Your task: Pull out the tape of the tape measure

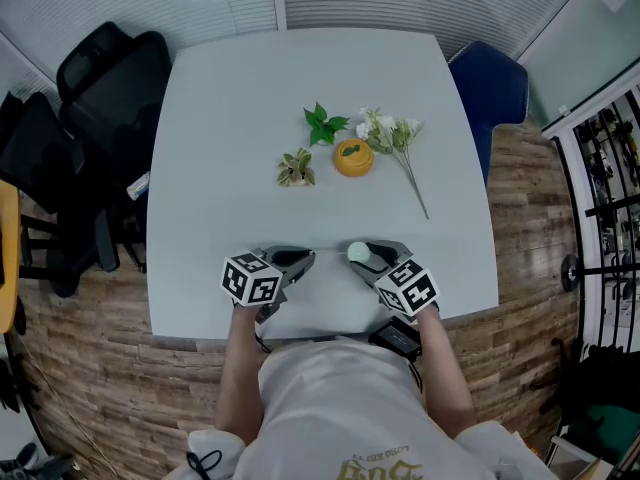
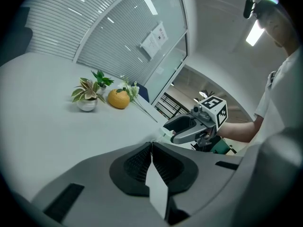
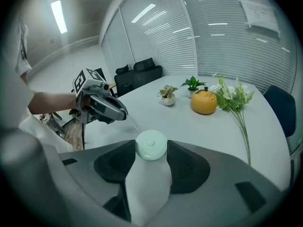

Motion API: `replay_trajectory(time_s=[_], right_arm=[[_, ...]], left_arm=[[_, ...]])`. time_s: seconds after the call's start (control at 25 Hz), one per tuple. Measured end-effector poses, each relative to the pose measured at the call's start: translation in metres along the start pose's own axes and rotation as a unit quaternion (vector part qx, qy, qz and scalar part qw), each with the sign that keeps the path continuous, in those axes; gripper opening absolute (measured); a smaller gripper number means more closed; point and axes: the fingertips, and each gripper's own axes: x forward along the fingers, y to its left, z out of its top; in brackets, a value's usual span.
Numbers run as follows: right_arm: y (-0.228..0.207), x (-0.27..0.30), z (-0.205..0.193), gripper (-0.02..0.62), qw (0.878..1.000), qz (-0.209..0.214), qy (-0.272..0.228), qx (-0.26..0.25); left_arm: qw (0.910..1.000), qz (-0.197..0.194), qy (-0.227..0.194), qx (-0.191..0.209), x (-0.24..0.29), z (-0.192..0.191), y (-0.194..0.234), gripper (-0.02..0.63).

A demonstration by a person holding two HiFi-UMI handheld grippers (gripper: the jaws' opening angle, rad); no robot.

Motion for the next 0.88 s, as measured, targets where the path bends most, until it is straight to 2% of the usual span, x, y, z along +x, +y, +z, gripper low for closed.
replay_trajectory(time_s=[0.88], right_arm=[[-0.014,-0.002,-0.015,0.225,0.999,-0.011,0.023,0.025]], left_arm=[[0.9998,0.012,0.009,-0.015,0.001,-0.007,0.007,0.012]])
